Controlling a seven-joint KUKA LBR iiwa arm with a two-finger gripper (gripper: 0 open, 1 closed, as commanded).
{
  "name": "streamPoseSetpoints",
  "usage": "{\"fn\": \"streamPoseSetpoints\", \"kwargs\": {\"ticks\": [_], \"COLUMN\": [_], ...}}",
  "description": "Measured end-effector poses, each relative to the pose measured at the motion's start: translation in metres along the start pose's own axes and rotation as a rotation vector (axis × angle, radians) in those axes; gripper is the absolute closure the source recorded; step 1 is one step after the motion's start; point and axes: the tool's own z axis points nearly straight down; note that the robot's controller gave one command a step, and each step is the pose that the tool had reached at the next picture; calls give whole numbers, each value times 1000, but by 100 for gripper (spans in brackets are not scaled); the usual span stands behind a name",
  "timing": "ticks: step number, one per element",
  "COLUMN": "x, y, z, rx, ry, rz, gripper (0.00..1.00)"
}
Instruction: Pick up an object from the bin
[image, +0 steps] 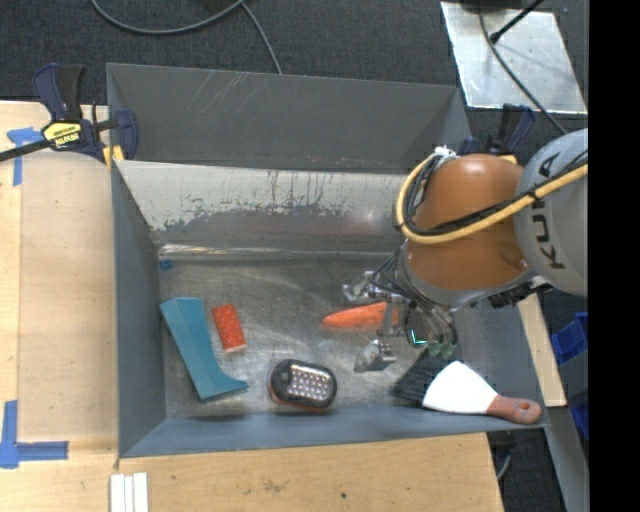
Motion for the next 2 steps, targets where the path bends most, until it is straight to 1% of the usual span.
{"fn": "streamPoseSetpoints", "kwargs": {"ticks": [1, 2], "x": [-2, -46], "y": [0, -15], "z": [-4, 40], "rx": [0, 0], "ry": [-8, -21], "rz": [0, -16], "gripper": [0, 0]}}
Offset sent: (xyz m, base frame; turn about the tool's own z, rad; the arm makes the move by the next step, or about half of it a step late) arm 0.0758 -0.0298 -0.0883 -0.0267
